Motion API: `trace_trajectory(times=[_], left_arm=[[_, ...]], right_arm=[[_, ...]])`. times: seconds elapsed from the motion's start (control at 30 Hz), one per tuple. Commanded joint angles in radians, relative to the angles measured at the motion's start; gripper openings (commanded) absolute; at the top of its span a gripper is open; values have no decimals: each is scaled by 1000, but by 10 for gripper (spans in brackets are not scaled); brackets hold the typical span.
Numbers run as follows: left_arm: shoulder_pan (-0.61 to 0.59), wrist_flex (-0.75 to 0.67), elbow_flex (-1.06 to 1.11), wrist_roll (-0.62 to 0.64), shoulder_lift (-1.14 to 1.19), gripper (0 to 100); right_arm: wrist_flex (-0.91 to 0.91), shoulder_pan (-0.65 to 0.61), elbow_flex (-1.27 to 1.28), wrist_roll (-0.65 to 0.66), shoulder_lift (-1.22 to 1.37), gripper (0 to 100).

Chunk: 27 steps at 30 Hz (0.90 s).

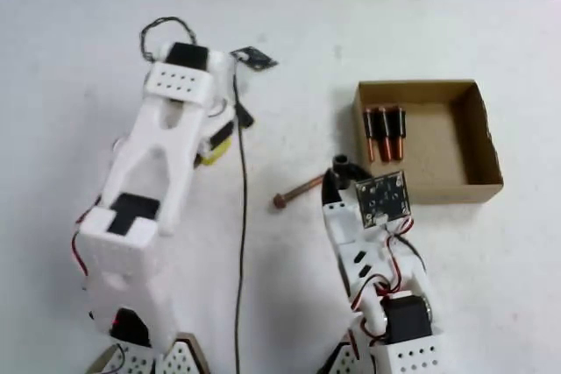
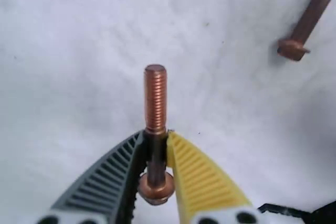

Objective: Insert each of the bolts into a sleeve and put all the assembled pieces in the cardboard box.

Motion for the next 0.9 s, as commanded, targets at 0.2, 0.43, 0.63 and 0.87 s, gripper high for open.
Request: trace_trajectory(times=[0.2, 0.43, 0.63, 0.87], left_arm=[[-111, 15, 87, -252, -91, 20], [-107, 11, 187, -465, -85, 20], [-111, -43, 196, -597, -81, 20], [-105, -80, 196, -760, -62, 20]], right_arm=[[-8, 2, -6, -9, -12, 17], [-8, 2, -6, -9, -12, 17], [-8, 2, -5, -9, -12, 17], [-8, 2, -5, -9, -12, 17]])
